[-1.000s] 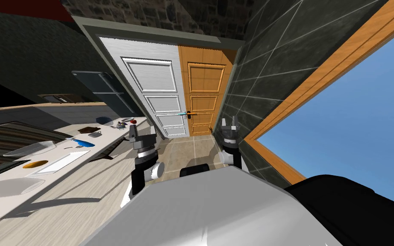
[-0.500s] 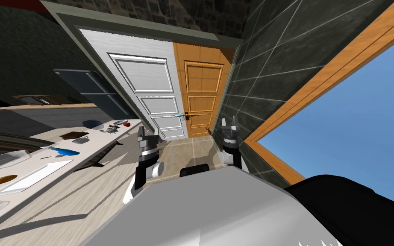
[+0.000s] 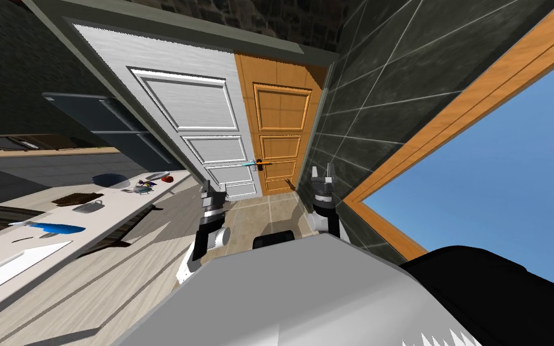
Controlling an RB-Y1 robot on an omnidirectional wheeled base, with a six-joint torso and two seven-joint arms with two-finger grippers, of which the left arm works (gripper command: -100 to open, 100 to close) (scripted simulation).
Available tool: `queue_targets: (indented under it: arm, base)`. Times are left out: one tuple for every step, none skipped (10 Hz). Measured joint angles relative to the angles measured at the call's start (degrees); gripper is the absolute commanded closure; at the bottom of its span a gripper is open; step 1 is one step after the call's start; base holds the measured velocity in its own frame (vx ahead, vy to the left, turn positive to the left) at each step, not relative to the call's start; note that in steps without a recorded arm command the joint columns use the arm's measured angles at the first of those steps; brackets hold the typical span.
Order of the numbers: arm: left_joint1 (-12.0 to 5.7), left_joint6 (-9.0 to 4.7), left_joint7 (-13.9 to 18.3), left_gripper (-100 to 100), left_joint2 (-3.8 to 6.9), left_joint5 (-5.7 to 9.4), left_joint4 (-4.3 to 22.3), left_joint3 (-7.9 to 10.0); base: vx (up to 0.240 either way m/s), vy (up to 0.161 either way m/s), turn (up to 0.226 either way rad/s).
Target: Pull the door open
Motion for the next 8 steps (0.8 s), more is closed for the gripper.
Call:
queue_targets:
  arm:
    - [-0.92,0.55,0.18,-100,0.51,0.13,1.53,0.37]
    - [-1.46,0.84,0.52,-100,1.18,0.33,3.09,0.78]
    - [-1.61,1.15,0.66,-100,1.45,0.33,4.11,0.84]
    - [-1.66,1.29,0.79,-100,1.80,0.34,5.29,0.90]
    - [-2.55,1.59,0.97,-100,2.29,0.45,7.04,1.24]
    - [-3.23,2.06,1.24,-100,2.87,0.62,8.50,1.63]
    - [-3.92,2.30,1.57,-100,3.53,0.78,10.27,2.01]
    - [-4.07,2.44,1.96,-100,4.18,0.95,11.57,2.32]
  base:
    - [0.112,-0.005,-0.073]
    - [0.115,-0.008,-0.084]
    - [0.115,-0.021,-0.084]
    - [0.102,-0.020,-0.069]
    - [0.092,-0.024,-0.082]
    - [0.093,-0.019,-0.064]
    - [0.104,-0.012,-0.082]
    - [0.108,-0.007,-0.085]
